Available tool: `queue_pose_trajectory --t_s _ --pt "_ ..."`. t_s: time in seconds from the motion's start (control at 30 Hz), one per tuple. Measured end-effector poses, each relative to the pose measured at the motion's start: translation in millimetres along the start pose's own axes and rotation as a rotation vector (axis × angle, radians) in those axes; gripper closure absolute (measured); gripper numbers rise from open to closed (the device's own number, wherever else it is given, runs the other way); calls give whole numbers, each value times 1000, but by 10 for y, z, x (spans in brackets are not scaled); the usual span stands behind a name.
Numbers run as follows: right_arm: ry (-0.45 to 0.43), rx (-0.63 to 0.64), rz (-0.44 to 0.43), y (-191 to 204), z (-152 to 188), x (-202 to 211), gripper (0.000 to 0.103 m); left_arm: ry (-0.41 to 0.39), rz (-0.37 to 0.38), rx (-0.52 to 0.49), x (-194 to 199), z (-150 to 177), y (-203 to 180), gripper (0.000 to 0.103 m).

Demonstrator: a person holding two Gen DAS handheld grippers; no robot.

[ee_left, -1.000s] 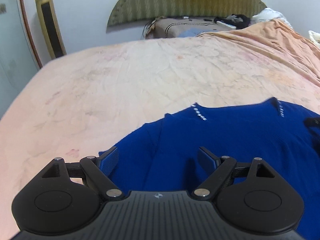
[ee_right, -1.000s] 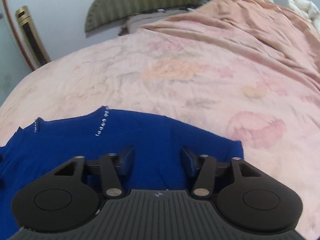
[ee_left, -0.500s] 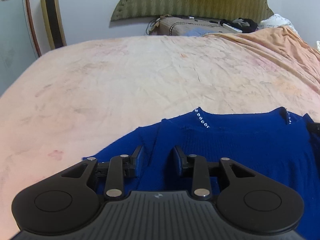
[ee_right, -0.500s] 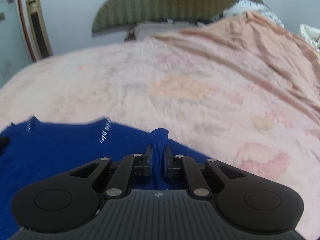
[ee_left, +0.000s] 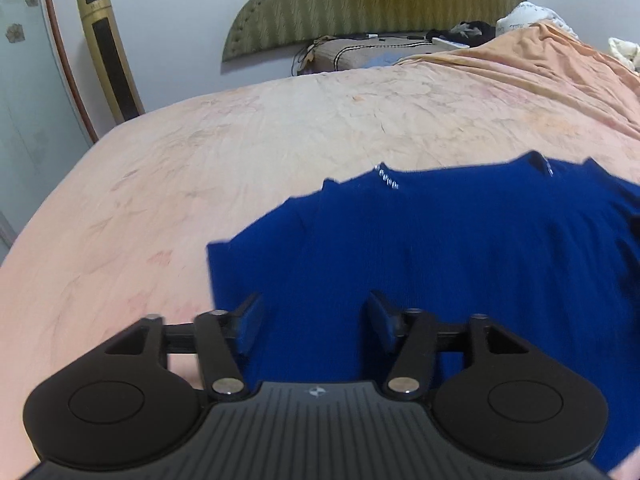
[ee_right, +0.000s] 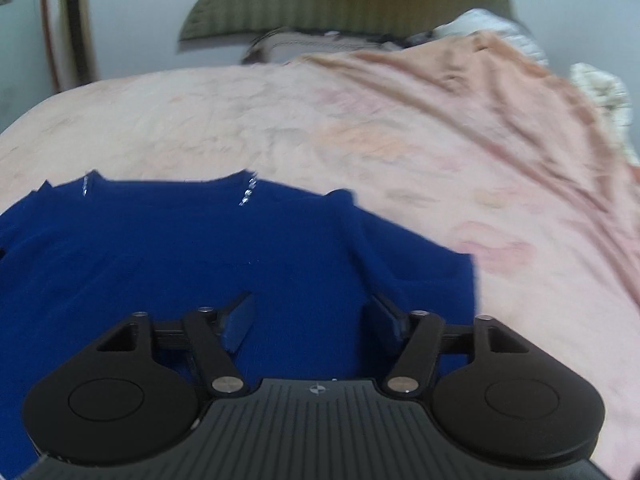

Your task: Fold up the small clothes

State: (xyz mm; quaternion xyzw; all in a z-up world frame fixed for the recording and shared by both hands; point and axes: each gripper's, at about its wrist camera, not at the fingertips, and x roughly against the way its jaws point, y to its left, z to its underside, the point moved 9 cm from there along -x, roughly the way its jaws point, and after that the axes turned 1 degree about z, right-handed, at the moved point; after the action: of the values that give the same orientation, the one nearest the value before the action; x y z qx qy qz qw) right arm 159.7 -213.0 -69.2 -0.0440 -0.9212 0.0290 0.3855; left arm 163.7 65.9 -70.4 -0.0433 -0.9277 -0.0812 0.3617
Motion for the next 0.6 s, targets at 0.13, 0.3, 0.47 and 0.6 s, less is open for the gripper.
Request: queue_pose_trajectory --t_s 0.13,0.3,0.47,0.6 --pt "-93 59 -12 194 167 363 1 -30 -24 -9 134 169 26 38" --pt "-58 88 51 331 511 332 1 -92 -48 17 194 311 64 28" --pt "-109 -22 16 300 708 361 0 -164 -78 5 214 383 62 24" --pt "-128 -28 12 299 749 363 0 -167 -60 34 193 386 102 21"
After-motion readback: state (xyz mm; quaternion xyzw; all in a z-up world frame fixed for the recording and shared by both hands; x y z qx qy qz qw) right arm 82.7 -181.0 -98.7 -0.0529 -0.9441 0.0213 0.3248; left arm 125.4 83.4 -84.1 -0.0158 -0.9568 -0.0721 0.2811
